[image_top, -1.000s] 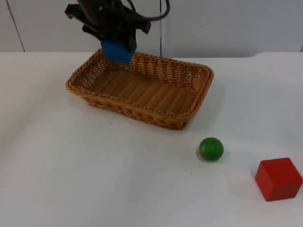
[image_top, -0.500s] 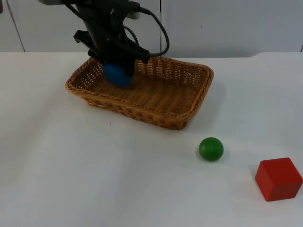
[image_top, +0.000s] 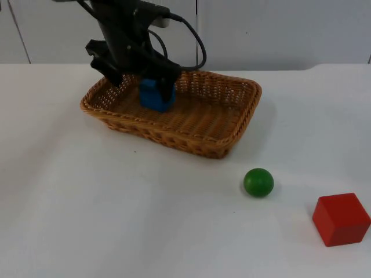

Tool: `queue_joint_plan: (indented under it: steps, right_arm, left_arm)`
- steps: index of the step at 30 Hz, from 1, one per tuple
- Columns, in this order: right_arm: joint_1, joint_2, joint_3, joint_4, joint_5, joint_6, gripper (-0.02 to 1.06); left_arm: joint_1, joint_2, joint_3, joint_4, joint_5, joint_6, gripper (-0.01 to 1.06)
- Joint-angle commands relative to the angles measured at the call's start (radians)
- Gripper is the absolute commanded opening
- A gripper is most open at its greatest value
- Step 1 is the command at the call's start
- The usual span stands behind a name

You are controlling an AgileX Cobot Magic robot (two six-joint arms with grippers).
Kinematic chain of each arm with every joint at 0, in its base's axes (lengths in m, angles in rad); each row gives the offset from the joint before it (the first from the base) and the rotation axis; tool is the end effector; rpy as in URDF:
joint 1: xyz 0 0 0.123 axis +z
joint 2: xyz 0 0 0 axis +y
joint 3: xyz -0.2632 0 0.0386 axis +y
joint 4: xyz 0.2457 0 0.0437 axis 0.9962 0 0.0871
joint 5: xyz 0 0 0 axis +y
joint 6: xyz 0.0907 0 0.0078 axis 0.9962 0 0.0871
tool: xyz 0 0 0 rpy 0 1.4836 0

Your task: Place all geometric objects except the red cube into the basket.

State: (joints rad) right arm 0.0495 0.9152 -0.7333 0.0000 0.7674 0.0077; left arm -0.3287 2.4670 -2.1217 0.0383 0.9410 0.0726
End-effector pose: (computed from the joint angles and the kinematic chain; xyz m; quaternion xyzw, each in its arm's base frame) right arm 0.1786 0.0088 0.2845 -0.0196 0.9377 0.0099 0.3468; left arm 0.4823 -0.1615 0.1304 0.2039 0.9612 -0.0064 0.1854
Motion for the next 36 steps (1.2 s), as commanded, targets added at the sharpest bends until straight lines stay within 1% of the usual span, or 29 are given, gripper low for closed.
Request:
queue_joint_plan:
  steps: [1,4,6,7,10,11,12,15,20,22,23,24,25,26,28,29,30,31,33,34,36]
  right_arm:
    - [-0.005,-0.001,0.007,0.000,-0.010,-0.002,1.05]
    - [-0.005,-0.001,0.007,0.000,-0.014,-0.002,1.05]
    - [-0.005,-0.001,0.007,0.000,-0.016,-0.002,1.05]
    - [-0.005,-0.001,0.007,0.000,-0.016,-0.002,1.05]
    - [-0.005,-0.001,0.007,0.000,-0.016,-0.002,1.05]
    - [-0.005,-0.001,0.007,0.000,-0.016,-0.002,1.05]
    - [-0.005,-0.001,0.007,0.000,-0.016,-0.002,1.05]
    - [-0.005,-0.001,0.007,0.000,-0.014,-0.002,1.05]
    - [-0.005,-0.001,0.007,0.000,-0.005,-0.002,1.05]
    - [-0.005,-0.001,0.007,0.000,-0.002,-0.002,1.05]
    - [-0.005,-0.001,0.007,0.000,-0.002,-0.002,1.05]
    - [-0.005,-0.001,0.007,0.000,-0.002,-0.002,1.05]
    - [-0.005,-0.001,0.007,0.000,-0.002,-0.002,1.05]
    - [-0.005,-0.001,0.007,0.000,-0.002,-0.002,1.05]
    - [-0.005,-0.001,0.007,0.000,0.000,-0.002,1.05]
    - [-0.005,-0.001,0.007,0.000,0.000,-0.002,1.05]
    - [-0.005,-0.001,0.007,0.000,0.002,-0.002,1.05]
    - [-0.005,-0.001,0.007,0.000,0.007,-0.002,1.05]
    - [-0.005,-0.001,0.007,0.000,0.013,-0.002,1.05]
    - [-0.005,-0.001,0.007,0.000,0.013,-0.002,1.05]
    - [-0.005,-0.001,0.007,0.000,0.013,-0.002,1.05]
  left_arm:
    - [0.000,-0.076,-0.005,-0.046,0.048,-0.006,0.98]
    - [0.000,-0.110,-0.005,-0.071,0.071,-0.006,0.98]
    - [0.000,-0.178,-0.005,-0.101,0.127,0.002,0.98]
    - [0.000,-0.178,-0.005,-0.101,0.127,0.002,0.98]
    - [0.000,-0.245,-0.005,-0.109,0.203,0.005,0.98]
    - [0.000,-0.245,-0.005,-0.109,0.203,0.005,0.98]
    - [0.000,-0.272,-0.001,-0.109,0.236,0.005,0.98]
    - [0.000,-0.325,0.022,-0.109,0.275,0.005,0.98]
    - [0.000,-0.414,0.070,-0.119,0.280,0.006,0.98]
    - [0.000,-0.467,0.122,-0.143,0.280,0.024,0.98]
    - [0.000,-0.467,0.122,-0.143,0.280,0.024,0.98]
    - [0.000,-0.499,0.163,-0.146,0.280,0.032,0.98]
    - [0.000,-0.546,0.230,-0.146,0.280,0.032,0.98]
    - [0.000,-0.564,0.259,-0.146,0.270,0.032,0.98]
    - [0.000,-0.638,0.372,-0.146,0.192,0.032,0.98]
    - [0.000,-0.638,0.372,-0.146,0.192,0.032,0.98]
    - [0.000,-0.668,0.436,-0.148,0.164,0.032,0.98]
    - [0.000,-0.724,0.532,-0.157,0.118,0.032,0.98]
    - [0.000,-0.790,0.648,-0.161,0.062,0.032,0.98]
    - [0.000,-0.790,0.648,-0.161,0.062,0.032,0.98]
    - [0.000,-0.860,0.771,-0.161,-0.007,0.028,0.98]
